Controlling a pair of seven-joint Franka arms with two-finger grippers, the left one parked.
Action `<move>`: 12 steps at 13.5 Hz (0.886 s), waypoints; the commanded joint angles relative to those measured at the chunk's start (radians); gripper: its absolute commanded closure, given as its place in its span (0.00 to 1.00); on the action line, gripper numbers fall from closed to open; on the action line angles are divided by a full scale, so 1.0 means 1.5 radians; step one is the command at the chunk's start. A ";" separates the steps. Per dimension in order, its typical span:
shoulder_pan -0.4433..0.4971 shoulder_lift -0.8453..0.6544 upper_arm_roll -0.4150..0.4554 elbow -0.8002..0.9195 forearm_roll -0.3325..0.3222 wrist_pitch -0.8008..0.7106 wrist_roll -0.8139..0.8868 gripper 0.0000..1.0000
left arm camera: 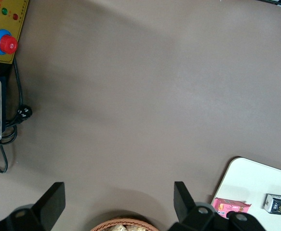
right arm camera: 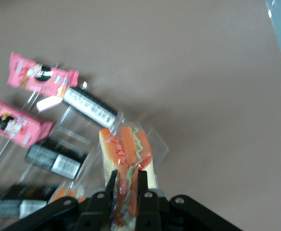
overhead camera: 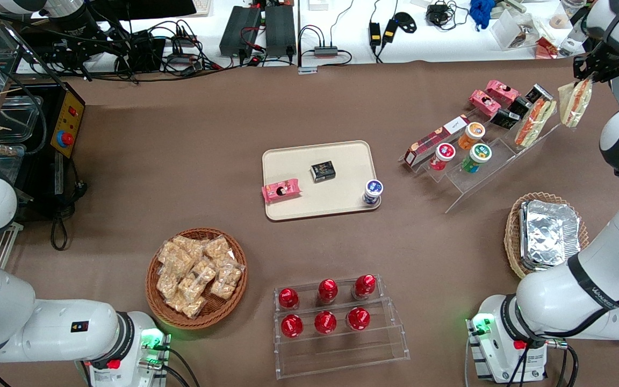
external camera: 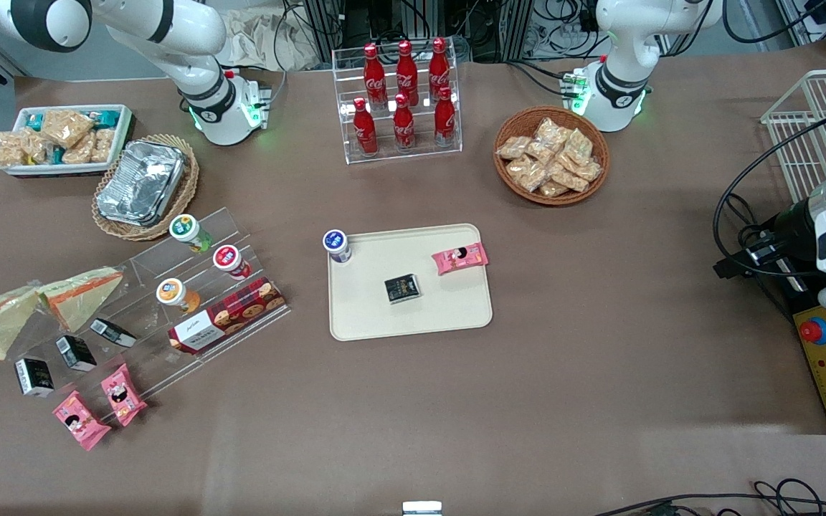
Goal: Place sandwich on tray
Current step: 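Close the right gripper on the sandwich and lift it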
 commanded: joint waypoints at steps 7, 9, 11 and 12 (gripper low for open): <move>0.100 -0.105 0.005 0.042 0.013 -0.243 0.228 1.00; 0.163 -0.114 0.006 0.042 0.025 -0.269 0.360 1.00; 0.216 -0.119 0.006 0.042 0.060 -0.288 0.503 1.00; 0.252 -0.119 0.005 0.042 0.079 -0.289 0.582 1.00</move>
